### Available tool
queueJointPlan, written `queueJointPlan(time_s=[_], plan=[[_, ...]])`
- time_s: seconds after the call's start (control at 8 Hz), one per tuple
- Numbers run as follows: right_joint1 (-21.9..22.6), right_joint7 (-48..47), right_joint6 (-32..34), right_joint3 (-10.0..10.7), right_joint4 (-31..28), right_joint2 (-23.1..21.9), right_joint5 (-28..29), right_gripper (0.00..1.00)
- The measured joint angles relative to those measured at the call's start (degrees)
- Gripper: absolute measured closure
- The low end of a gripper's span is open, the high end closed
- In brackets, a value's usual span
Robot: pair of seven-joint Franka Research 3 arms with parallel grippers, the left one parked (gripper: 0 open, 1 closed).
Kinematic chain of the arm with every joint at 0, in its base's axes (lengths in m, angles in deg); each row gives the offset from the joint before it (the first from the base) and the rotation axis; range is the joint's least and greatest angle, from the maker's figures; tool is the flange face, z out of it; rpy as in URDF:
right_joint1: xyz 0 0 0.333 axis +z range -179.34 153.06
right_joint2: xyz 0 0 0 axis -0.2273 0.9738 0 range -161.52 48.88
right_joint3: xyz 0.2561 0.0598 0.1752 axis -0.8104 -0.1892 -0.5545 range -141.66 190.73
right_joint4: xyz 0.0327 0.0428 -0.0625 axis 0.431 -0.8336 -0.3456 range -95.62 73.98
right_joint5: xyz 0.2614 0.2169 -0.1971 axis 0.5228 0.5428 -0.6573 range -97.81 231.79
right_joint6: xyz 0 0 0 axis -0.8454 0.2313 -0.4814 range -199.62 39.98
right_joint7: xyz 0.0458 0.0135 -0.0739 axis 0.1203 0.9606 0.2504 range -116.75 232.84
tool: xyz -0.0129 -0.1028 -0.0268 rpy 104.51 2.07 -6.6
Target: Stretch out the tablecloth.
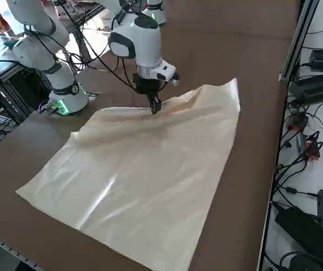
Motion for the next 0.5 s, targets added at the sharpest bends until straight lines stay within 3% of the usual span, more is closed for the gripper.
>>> queueJointPlan(time_s=[0.5], plan=[[-5.4, 2.7, 0.4, 0.0, 12.1, 12.6, 0.0, 0.88]])
